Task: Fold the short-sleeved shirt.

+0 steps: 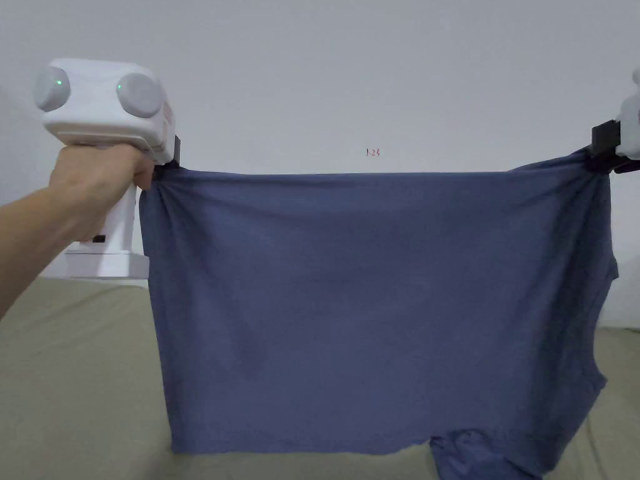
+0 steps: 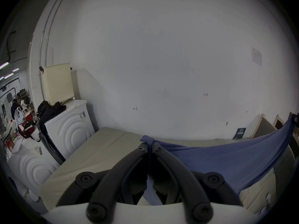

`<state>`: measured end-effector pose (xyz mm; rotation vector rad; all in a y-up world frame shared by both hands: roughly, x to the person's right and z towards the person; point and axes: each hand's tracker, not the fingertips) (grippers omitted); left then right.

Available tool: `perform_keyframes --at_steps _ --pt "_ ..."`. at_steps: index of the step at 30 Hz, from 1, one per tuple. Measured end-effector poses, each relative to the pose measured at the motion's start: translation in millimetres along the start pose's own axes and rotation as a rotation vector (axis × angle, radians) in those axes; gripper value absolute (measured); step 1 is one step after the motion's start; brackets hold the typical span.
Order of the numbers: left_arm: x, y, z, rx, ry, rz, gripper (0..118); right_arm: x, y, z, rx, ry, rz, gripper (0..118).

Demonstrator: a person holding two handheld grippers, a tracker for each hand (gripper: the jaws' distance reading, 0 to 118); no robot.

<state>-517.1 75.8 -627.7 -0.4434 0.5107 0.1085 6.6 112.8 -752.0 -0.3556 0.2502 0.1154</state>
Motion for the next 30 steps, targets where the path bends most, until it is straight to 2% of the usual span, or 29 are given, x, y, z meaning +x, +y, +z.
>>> perform_keyframes --at_steps 3,8,11,14,16,17,21,25,30 --pt "-1 -50 -16 -0.071 -0.025 0.004 2 11 -45 -18 -0.066 0.019 -0.018 4" --pt "-8 -141 -11 -0.156 -0.053 -0.023 2 13 -141 2 -0.156 0.047 -0.065 4" --pt "-20 -199 13 -0.234 -0.062 -0.056 2 12 -203 39 -0.215 0.102 -0.117 4" --pt "-34 -257 43 -0.302 -0.073 -0.054 2 8 -261 79 -0.287 0.114 -0.115 4" --pt "-44 -289 67 -0.332 -0.071 -0.048 2 8 -303 105 -0.335 0.104 -0.141 4" --pt "-49 -306 78 -0.352 -0.073 -0.046 2 7 -321 120 -0.364 0.128 -0.123 4" --pt "-73 -366 127 -0.436 -0.079 -0.03 2 6 -387 172 -0.415 0.127 -0.154 4" --pt "-91 -411 157 -0.491 -0.071 -0.034 2 3 -444 216 -0.481 0.162 -0.185 4" --pt "-107 -443 199 -0.512 -0.078 -0.041 2 6 -491 255 -0.503 0.136 -0.249 4"
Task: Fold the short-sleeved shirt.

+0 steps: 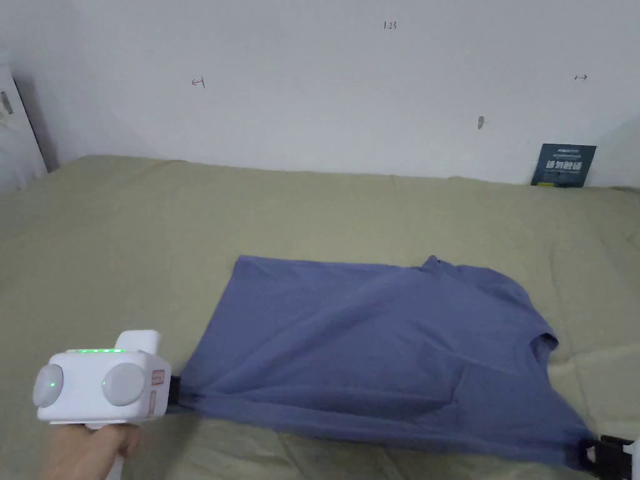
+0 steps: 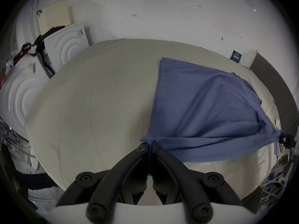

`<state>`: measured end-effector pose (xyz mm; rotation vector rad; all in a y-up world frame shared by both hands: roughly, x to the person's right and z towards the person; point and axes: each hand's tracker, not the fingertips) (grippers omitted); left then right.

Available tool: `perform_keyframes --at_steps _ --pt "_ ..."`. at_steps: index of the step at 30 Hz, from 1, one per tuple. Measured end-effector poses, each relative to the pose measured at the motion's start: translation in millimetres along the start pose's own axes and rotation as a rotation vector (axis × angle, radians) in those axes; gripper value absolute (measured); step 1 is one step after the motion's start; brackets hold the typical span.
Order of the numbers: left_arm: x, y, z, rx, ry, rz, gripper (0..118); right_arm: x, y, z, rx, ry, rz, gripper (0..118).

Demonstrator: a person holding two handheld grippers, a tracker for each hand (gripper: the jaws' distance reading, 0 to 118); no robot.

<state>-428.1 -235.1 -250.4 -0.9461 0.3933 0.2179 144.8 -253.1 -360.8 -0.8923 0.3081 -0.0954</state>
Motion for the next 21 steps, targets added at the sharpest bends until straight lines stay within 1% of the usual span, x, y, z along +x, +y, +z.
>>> perform_keyframes --at_steps 2,4,8,9,12,14,17,21 --pt "-7 -16 10 0.005 -0.009 0.012 2 5 -14 5 -0.015 0.007 0.01 3" --pt "-14 -27 17 -0.001 -0.039 0.032 2 10 -22 11 -0.027 0.019 -0.003 3" --pt "-26 -42 32 -0.007 -0.047 0.038 2 20 -36 24 -0.022 0.024 -0.02 4" --pt "-28 -48 34 -0.014 -0.076 0.064 2 22 -40 27 -0.025 0.032 -0.02 4" --pt "-31 -59 41 -0.019 -0.083 0.067 2 25 -52 31 -0.034 0.021 -0.004 4" --pt "-31 -68 42 -0.022 -0.084 0.058 2 28 -54 32 -0.037 0.027 -0.005 4" --pt "-32 -77 40 -0.043 -0.091 0.084 2 27 -58 36 -0.038 0.023 -0.026 4" --pt "-36 -84 30 -0.038 -0.1 0.107 3 26 -59 32 -0.042 0.0 -0.025 4"
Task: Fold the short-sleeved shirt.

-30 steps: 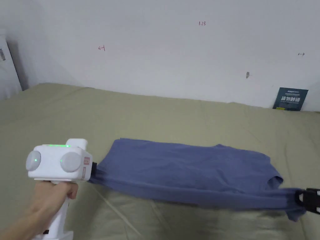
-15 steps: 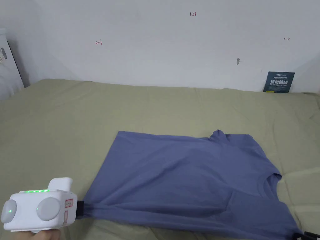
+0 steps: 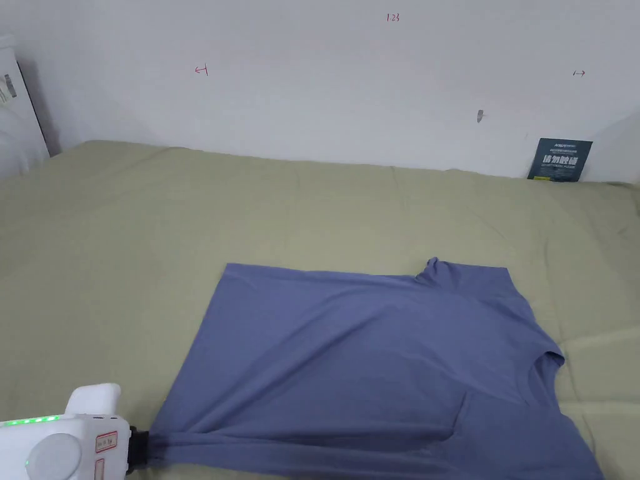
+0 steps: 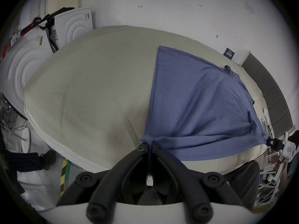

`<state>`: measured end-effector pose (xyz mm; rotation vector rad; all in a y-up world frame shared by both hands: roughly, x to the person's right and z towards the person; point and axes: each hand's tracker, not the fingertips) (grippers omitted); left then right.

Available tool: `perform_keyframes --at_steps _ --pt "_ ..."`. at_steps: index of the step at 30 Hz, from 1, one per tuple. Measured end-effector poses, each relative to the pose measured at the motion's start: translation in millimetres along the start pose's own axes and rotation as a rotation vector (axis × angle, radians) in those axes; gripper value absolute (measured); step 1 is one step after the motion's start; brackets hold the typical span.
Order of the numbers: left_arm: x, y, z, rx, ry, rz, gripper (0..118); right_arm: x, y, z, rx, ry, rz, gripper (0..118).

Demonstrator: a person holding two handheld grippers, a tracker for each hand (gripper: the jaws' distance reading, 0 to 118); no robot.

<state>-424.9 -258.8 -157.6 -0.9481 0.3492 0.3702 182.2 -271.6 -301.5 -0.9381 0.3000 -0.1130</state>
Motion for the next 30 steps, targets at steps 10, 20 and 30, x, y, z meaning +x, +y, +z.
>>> perform_keyframes --at_steps 10,20,30 --pt "-23 -19 23 0.066 0.023 0.046 118 -24 -12 31 0.121 -0.109 -0.037 116" --pt "-44 -29 34 0.023 0.036 0.021 0 -48 -41 29 0.131 -0.114 -0.035 0" --pt "-46 10 22 0.043 0.023 0.018 116 -25 -34 36 0.089 -0.105 -0.031 0"
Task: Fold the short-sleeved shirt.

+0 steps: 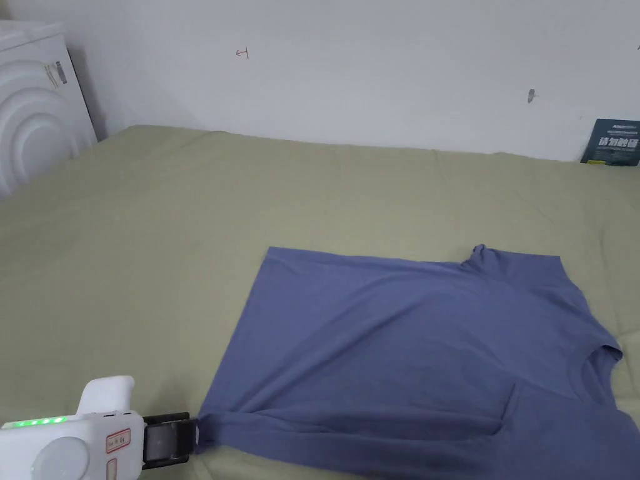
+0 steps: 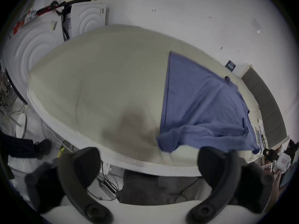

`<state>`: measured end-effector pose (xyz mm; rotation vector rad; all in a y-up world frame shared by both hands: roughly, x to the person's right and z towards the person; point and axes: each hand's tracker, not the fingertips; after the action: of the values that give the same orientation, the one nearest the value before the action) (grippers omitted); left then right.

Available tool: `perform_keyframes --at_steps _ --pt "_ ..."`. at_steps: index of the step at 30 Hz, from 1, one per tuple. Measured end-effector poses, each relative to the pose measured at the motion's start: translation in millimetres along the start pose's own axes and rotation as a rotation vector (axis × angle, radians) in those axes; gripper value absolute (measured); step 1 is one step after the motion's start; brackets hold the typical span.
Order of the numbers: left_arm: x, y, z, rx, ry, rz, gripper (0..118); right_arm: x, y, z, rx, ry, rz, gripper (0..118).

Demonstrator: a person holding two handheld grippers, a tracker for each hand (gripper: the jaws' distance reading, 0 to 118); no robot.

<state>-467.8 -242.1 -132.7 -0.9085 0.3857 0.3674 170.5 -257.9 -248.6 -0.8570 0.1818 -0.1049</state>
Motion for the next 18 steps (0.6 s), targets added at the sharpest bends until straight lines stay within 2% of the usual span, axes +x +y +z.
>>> perform_keyframes --at_steps 3,4,5,6,7,10,12,13,14,15,16,17,18 --pt "20 -24 -22 -0.023 0.005 0.0 114 5 0 -2 -0.004 -0.01 0.0 0" --pt "22 -25 -24 -0.024 -0.002 0.011 112 3 1 -3 -0.007 -0.013 0.002 0" --pt "24 -25 -24 -0.022 -0.021 0.021 104 5 1 -4 -0.011 -0.012 0.005 0" --pt "32 -23 -12 -0.016 -0.031 0.023 67 6 1 -4 -0.015 -0.012 0.009 0" --pt "36 -24 -7 -0.003 -0.029 0.026 3 7 1 -5 -0.02 -0.014 0.017 0" --pt "36 -12 -14 -0.009 -0.041 0.034 0 8 7 -6 -0.011 -0.021 0.028 1" --pt "36 2 -15 -0.025 -0.044 0.015 0 9 10 -7 0.005 -0.028 0.024 19" --pt "35 8 -15 -0.023 -0.044 0.016 0 9 13 -7 0.006 -0.03 0.033 19" --pt "35 -12 -10 0.035 -0.044 0.003 0 8 15 -11 -0.007 -0.034 0.052 60" --pt "34 -13 -8 0.032 -0.045 0.004 0 9 16 -17 -0.042 0.004 0.075 117" --pt "34 -14 -5 0.031 -0.046 0.006 0 9 17 -19 0.035 0.032 0.126 117" --pt "34 -16 -2 0.032 -0.048 0.007 0 7 14 -24 -0.043 0.022 0.087 117" --pt "37 -15 -6 0.02 -0.043 0.001 0 5 13 -30 -0.088 0.019 0.099 117"
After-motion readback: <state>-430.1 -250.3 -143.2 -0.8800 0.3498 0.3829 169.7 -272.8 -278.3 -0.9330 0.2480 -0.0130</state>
